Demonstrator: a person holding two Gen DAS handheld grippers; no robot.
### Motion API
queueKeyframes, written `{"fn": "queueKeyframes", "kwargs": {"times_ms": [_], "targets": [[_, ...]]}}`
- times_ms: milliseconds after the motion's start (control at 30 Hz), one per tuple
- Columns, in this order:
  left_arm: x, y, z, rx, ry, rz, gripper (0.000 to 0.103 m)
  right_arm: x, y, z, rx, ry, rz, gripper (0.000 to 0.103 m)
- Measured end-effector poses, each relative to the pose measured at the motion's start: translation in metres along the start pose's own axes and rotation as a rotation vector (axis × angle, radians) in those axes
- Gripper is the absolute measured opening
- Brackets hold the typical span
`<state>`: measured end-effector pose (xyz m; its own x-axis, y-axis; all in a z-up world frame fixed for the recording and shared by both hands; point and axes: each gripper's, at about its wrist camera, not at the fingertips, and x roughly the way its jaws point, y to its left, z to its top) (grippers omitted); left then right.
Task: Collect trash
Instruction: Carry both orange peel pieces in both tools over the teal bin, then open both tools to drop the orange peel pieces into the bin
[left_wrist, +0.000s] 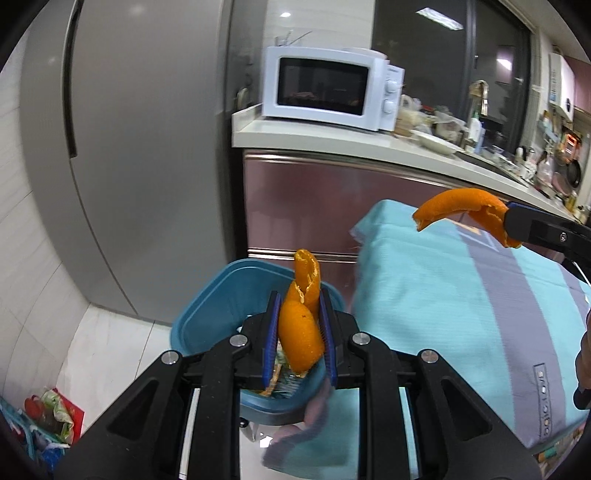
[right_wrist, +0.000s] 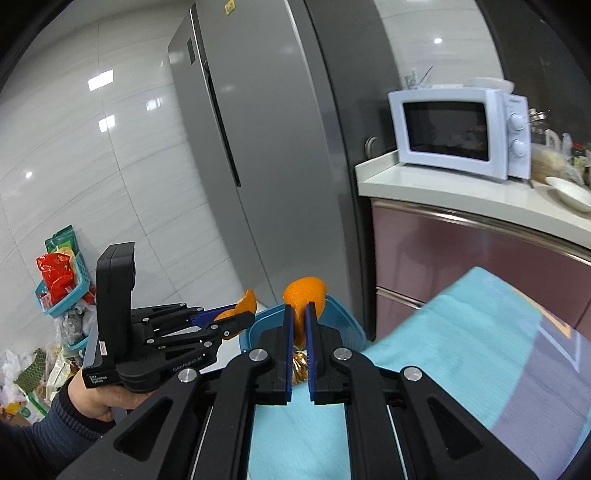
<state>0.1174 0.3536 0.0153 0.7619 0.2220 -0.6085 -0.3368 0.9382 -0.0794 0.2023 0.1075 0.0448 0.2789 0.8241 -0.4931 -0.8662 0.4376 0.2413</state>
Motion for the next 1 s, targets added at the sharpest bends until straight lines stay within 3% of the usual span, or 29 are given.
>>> {"fn": "queueKeyframes", "kwargs": {"times_ms": [300,600,1000], "targets": [[0.047,0.029,-0.001,-0.056,0.068,0.043,0.021,0.082,0.000,0.009,-0.010,0.134,0.040,0.004],[0.118,0.031,-0.024,-0.080,0.190,0.049,0.021,0.157,-0.015,-0.013,0.010,0.319,0.007,0.004],[0.174,0.024,-0.045,-0.071,0.292,0.054,0.024,0.205,-0.029,-0.038,0.047,0.471,0.006,0.005]]}}
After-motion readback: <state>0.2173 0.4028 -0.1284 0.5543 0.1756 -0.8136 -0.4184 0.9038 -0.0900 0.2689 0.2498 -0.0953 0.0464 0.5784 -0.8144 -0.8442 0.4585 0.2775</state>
